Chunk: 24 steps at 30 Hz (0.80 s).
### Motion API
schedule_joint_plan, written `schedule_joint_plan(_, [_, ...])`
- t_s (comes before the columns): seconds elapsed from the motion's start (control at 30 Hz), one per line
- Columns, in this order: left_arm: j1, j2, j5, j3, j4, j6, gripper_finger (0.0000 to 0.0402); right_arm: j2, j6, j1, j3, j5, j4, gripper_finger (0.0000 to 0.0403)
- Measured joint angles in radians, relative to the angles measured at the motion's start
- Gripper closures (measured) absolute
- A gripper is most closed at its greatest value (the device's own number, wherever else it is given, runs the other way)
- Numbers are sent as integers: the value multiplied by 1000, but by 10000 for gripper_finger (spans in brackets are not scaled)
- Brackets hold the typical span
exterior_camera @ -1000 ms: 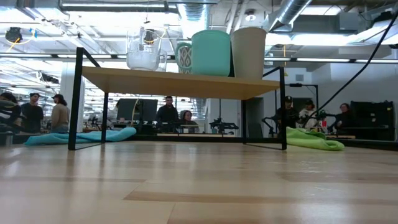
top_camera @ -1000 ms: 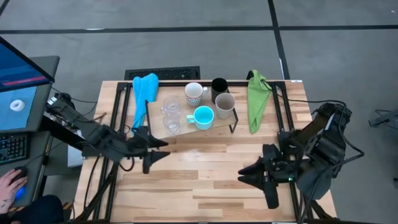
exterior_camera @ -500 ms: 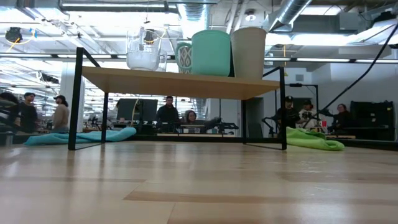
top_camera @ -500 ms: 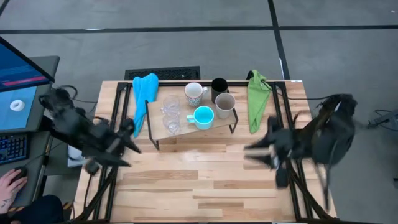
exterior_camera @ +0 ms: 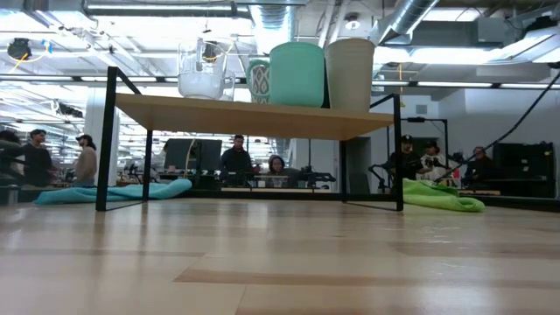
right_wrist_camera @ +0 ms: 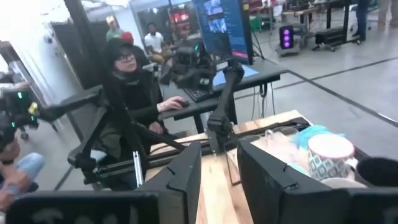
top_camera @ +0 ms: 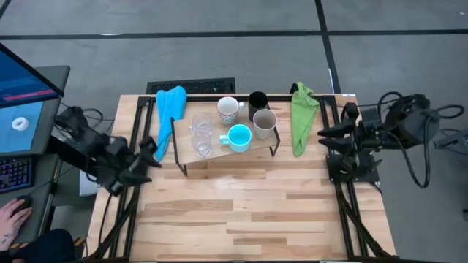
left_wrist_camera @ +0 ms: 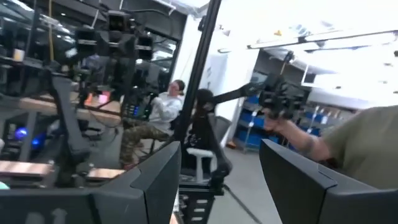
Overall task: Stack small to large cups/mugs on shelf
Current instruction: Return to Home Position
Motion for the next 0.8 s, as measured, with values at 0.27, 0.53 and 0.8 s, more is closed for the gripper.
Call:
schedule_joint_plan(0.27, [0, -48, 151, -290, 381, -46, 192, -383, -86, 19, -527, -51, 419, 277])
schedule_joint_plan(0.53, [0, -162, 273, -433, 481, -46, 192, -736, -309, 21, -1001, -267, 934, 277])
schedule_joint_plan(0.8, [0, -193, 273, -544, 553, -53, 192, -934, -267, 20, -1308, -271, 1100, 277])
